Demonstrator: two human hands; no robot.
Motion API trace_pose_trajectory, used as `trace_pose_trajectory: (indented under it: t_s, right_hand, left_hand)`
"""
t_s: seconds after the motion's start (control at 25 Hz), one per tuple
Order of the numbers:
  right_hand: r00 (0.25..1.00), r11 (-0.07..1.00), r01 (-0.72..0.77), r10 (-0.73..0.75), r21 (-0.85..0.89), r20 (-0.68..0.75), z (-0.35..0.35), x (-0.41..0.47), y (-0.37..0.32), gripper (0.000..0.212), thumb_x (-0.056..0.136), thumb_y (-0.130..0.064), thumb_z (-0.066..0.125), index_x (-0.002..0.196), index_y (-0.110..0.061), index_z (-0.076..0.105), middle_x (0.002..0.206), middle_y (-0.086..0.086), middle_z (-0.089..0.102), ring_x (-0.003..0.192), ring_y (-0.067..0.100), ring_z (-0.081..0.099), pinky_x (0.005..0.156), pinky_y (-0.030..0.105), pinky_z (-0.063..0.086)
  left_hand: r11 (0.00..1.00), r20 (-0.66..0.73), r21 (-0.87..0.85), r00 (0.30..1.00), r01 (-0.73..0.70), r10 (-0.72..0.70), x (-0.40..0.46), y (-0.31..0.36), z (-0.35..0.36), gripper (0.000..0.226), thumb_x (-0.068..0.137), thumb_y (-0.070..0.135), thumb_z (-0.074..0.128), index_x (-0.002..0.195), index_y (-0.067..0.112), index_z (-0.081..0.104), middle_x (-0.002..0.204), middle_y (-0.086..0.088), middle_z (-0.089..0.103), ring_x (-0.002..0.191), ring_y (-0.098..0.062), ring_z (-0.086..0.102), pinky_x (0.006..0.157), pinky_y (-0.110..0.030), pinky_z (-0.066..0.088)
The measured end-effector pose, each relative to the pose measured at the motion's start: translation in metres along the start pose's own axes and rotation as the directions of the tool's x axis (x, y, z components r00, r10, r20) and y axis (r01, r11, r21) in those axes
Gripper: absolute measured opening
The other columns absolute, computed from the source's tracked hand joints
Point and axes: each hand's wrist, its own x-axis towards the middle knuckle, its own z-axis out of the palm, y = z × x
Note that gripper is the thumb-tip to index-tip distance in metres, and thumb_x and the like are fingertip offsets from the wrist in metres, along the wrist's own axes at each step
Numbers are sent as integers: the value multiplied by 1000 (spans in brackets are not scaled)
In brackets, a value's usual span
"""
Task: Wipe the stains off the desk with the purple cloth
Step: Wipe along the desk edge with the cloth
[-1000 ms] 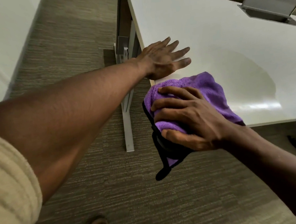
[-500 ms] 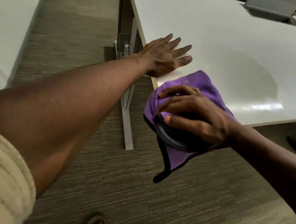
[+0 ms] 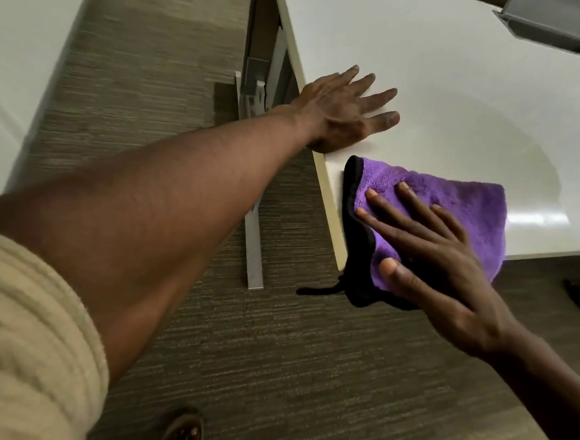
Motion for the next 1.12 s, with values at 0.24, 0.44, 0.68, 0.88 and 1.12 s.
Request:
trace_pose_trajectory:
  t_s: [0.24,0.44,0.68,0.88,1.12]
  right_hand:
    - [949,959,-61,-30,-277,-314,49,-5,-13,55,101,-44,47,153,-26,46,163,-4,42,157,23,29,119,60,28]
    - [932,987,82,-126,-140,-341,32,-9,12,41,101,-33,49,138,-22,59,147,-5,59,145,19,49,107,61,42]
    - [966,1000,3,-10,-29,-258,30,13,-23,40,100,-42,49,136,-32,64,146,-21,57,150,11,40,115,55,35]
    - [983,978,179,-182,-106,-21,14,26,-17,36,101,-46,48,116,-27,74,126,-20,71,144,10,43,109,50,35]
    - [991,943,137,-130,-304,45,10,59,-26,31,106,-50,38,115,-32,62,123,-19,65,138,19,41,108,44,31]
  left_hand:
    - [1000,-6,-9,1000,8,-8,-4,1,-2,73,95,74,8,159,41,7,170,-2,3,157,-23,-2,127,-43,3]
    - [1000,-13,-8,1000,-2,2,-2,0,0,73,94,75,7,159,42,7,170,-1,4,157,-23,-2,127,-43,3]
    - [1000,-5,6,1000,-1,1,0,0,1,76,91,78,5,158,44,7,170,-1,4,157,-22,-1,127,-45,4]
    - [1000,-8,-13,1000,-11,11,-2,-1,1,77,89,77,3,158,43,8,170,-1,5,157,-22,-1,127,-43,3]
    - [1000,-16,22,1000,-9,9,2,0,1,69,97,70,9,159,40,10,169,-4,10,157,-25,5,127,-42,6]
